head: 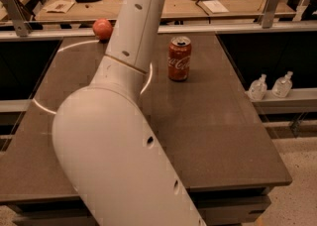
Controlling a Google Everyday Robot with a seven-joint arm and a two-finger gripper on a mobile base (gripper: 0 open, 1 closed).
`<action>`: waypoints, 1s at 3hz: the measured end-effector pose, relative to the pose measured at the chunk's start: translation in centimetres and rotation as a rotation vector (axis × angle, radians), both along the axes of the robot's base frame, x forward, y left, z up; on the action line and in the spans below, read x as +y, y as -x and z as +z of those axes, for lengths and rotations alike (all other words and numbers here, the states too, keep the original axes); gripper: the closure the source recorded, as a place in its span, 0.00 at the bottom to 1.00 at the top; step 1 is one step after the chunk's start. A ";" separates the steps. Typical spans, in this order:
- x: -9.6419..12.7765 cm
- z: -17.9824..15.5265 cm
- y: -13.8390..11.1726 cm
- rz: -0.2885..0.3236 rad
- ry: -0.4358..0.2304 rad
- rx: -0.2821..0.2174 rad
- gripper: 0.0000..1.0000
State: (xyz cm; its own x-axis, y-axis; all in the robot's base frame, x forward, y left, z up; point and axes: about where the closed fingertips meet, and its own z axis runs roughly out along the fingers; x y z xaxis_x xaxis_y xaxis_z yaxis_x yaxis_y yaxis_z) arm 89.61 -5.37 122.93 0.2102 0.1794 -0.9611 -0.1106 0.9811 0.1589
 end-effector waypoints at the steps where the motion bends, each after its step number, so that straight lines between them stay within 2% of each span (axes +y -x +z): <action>1: -3.1 0.2 1.0 -0.042 -0.245 -0.047 0.00; 2: -3.9 0.1 1.1 -0.051 -0.284 -0.054 0.00; 3: -3.9 0.2 1.1 -0.050 -0.282 -0.054 0.00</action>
Offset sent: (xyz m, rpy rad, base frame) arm -0.0092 -0.0280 0.0023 0.2241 -0.0426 -0.0374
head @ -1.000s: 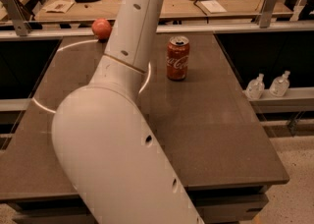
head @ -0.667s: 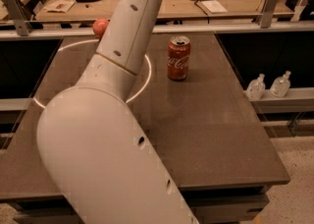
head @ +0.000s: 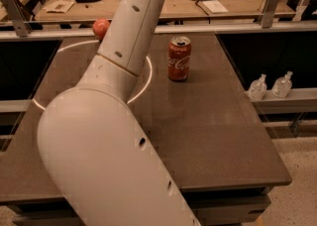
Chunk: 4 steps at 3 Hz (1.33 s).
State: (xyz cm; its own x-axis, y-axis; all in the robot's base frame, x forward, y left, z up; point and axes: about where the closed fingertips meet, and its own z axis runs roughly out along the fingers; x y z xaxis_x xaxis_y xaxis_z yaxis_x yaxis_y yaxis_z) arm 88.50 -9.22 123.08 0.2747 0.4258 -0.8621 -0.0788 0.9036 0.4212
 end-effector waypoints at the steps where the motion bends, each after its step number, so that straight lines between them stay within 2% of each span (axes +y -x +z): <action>1: -1.0 -0.4 0.1 -0.037 -0.047 0.010 0.00; 2: -3.1 -1.1 2.3 -0.112 -0.316 -0.023 0.00; 3: -4.9 -4.3 5.5 -0.160 -0.660 -0.045 0.00; 4: -12.4 -9.3 9.9 -0.302 -0.927 -0.086 0.00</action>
Offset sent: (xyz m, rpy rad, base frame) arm -0.0206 -0.1393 -0.0542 1.2254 0.1547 -0.9505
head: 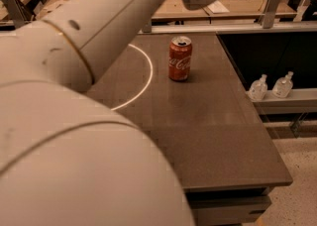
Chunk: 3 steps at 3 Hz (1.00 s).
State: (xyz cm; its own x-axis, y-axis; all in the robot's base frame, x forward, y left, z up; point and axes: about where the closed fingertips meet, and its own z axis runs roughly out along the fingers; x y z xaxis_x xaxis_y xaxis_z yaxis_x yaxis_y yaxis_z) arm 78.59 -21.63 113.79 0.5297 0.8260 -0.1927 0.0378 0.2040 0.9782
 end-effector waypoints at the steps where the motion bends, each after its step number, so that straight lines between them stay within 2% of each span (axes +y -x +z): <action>1: -17.4 -9.9 9.6 -0.319 -0.244 0.021 0.00; 2: -31.3 -19.7 21.3 -0.630 -0.378 0.069 0.00; 3: -37.3 -21.0 30.0 -0.864 -0.354 0.094 0.00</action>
Offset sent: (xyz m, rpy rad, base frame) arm 0.0567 0.0116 0.0016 0.8350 0.3733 -0.6113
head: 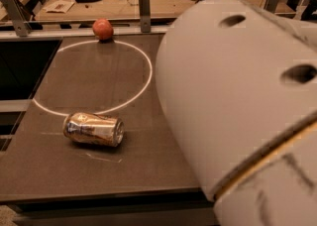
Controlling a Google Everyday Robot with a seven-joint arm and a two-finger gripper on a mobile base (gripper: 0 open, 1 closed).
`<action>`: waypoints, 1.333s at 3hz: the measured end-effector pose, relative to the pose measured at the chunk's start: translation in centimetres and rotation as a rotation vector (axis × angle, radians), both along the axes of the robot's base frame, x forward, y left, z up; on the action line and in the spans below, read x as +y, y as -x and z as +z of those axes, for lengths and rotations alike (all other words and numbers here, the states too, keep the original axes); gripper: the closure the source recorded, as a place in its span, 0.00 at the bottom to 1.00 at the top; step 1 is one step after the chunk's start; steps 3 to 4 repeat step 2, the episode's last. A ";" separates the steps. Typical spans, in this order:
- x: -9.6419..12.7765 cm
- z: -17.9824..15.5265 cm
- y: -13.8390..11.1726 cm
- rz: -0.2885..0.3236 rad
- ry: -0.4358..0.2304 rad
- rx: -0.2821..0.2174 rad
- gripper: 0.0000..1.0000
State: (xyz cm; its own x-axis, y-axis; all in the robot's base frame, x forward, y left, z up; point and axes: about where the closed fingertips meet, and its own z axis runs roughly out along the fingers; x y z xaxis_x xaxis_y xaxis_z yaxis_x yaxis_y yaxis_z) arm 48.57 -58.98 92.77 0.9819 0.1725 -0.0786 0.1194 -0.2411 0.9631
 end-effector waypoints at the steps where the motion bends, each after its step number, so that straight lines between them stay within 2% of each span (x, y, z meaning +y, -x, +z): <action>1: -1.1 7.6 2.2 -0.146 0.101 -0.018 0.00; 2: -2.6 12.4 5.3 -0.250 0.142 -0.047 0.00; 4: -2.6 12.4 5.3 -0.250 0.142 -0.047 0.00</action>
Offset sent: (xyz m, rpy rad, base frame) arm -0.0238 -0.0114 0.0656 -0.0924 -0.0098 -0.1354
